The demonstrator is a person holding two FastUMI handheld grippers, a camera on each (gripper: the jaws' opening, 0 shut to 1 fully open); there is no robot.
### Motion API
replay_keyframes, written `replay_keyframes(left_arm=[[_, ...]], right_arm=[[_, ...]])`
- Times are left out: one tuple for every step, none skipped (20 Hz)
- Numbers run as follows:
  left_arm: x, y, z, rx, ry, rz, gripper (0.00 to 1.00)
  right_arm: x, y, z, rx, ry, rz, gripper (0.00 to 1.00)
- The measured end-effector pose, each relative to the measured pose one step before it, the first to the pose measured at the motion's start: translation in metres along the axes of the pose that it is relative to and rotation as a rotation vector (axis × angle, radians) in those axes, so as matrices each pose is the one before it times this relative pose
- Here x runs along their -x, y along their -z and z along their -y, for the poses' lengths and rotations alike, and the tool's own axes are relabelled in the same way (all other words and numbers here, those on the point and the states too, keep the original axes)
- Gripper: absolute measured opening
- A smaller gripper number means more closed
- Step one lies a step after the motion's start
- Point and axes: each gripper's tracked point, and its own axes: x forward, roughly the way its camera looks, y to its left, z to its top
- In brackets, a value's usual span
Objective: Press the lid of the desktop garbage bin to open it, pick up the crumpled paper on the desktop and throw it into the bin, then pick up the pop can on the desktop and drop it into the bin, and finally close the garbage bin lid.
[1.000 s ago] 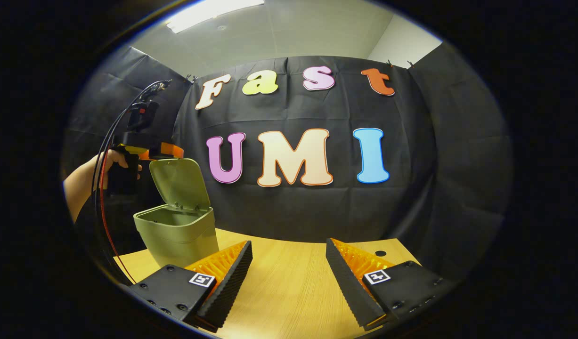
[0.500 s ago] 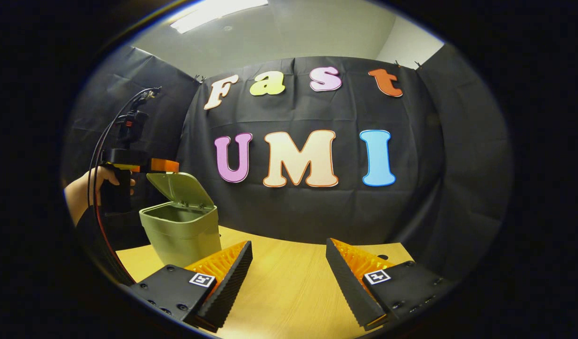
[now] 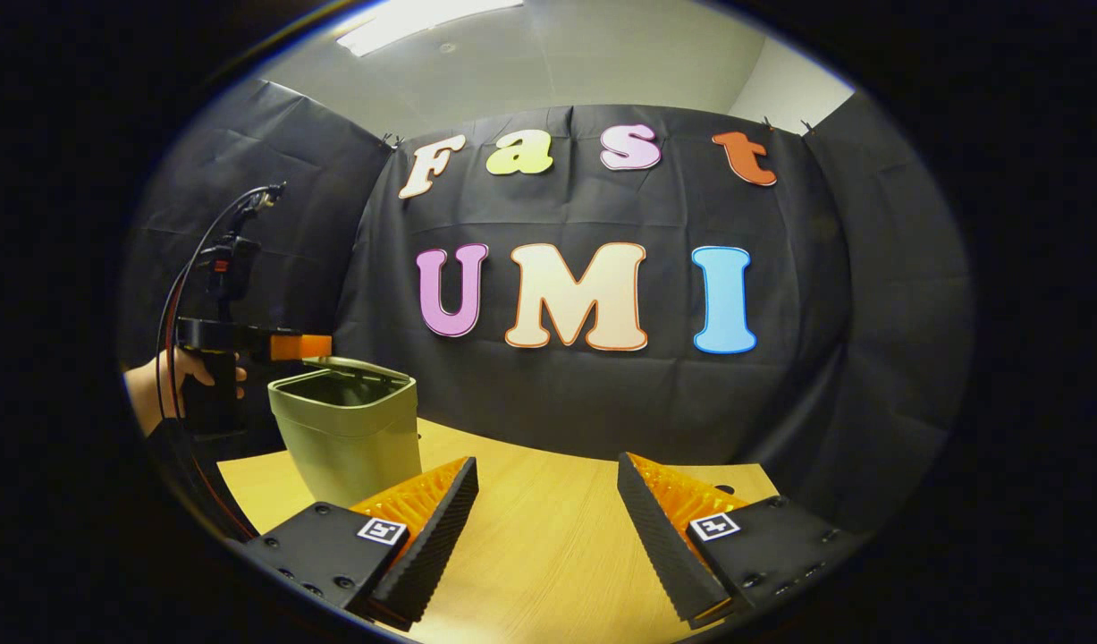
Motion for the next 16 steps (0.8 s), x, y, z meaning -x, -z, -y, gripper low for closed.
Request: replay_keyframes(left_arm=[[0.00085, 0.00632, 0.00136, 0.00491, 0.00264, -0.01152, 0.92], [0.00040, 0.00798, 0.00172, 0.00416, 0.00381, -0.01222, 0.91], [-0.00058, 0.00808, 0.00140, 0.00166, 0.00140, -0.01575, 0.93], [-0.00088, 0.00590, -0.00002, -0.00456, -0.00006, -0.00855, 0.93], [-0.00145, 0.00434, 0.00051, -0.00831, -0.00007, -0.00515, 0.91], [-0.00031, 0.00522, 0.00103, -0.00888, 0.00043, -0.00557, 0.94], [-0.00090, 0.00654, -0.00028, -0.00281, -0.00407, -0.01902, 0.91], [0.00094, -0.00235, -0.00018, -0.00188, -0.00225, 0.02425, 0.94], [-0.00030, -0.00280, -0.00037, -0.00046, -0.00049, 0.01458, 0.95], [-0.00155, 0.00611, 0.00024, 0.00140, -0.00771, -0.01616, 0.94], [-0.00135, -0.00115, -0.00011, -0.00548, -0.00905, 0.01141, 0.94], [-0.00209, 0.00357, 0.00331, -0.02982, -0.00497, -0.01516, 0.95], [-0.00051, 0.00347, -0.00058, -0.03762, -0.00527, -0.02678, 0.98], [-0.00039, -0.00097, -0.00082, 0.01507, -0.00007, 0.01341, 0.95], [-0.00039, 0.00287, -0.00055, 0.04319, 0.00116, -0.00565, 0.95], [0.00360, -0.00066, 0.00019, 0.01690, 0.01736, 0.01386, 0.94]], right_arm=[[-0.00006, -0.00062, -0.00092, -0.00200, -0.00244, 0.00218, 0.99], [0.00118, 0.00074, -0.00129, 0.00112, -0.00417, -0.00080, 0.99], [0.00013, 0.00055, -0.00093, 0.00358, -0.00284, -0.00082, 0.99], [-0.00043, 0.00175, 0.00038, 0.00397, -0.00052, -0.00066, 0.99], [-0.00061, 0.00029, -0.00013, 0.00143, -0.00126, -0.00108, 0.99], [-0.00067, 0.00086, -0.00041, -0.00164, -0.00043, -0.00174, 0.99], [-0.00043, 0.00109, 0.00004, -0.00420, -0.00078, -0.00333, 0.99], [-0.00139, 0.00212, 0.00041, -0.00437, 0.00049, -0.00230, 0.99], [-0.00182, 0.00089, 0.00036, -0.00452, 0.00079, -0.00303, 0.99], [-0.00152, 0.00215, -0.00025, -0.00421, -0.00077, -0.00426, 0.99], [-0.00222, 0.00095, 0.00003, -0.00464, -0.00030, -0.00274, 0.99], [-0.00274, 0.00252, 0.00020, -0.00496, -0.00010, -0.00390, 0.99], [-0.00336, 0.00289, 0.00003, -0.00459, 0.00005, -0.00316, 0.99], [-0.00150, 0.00164, -0.00134, -0.00376, -0.00197, -0.00281, 0.99], [-0.00190, 0.00197, -0.00107, -0.00263, -0.00298, -0.00366, 0.99], [-0.00255, 0.00129, -0.00129, -0.00388, -0.00206, -0.00091, 0.99]])
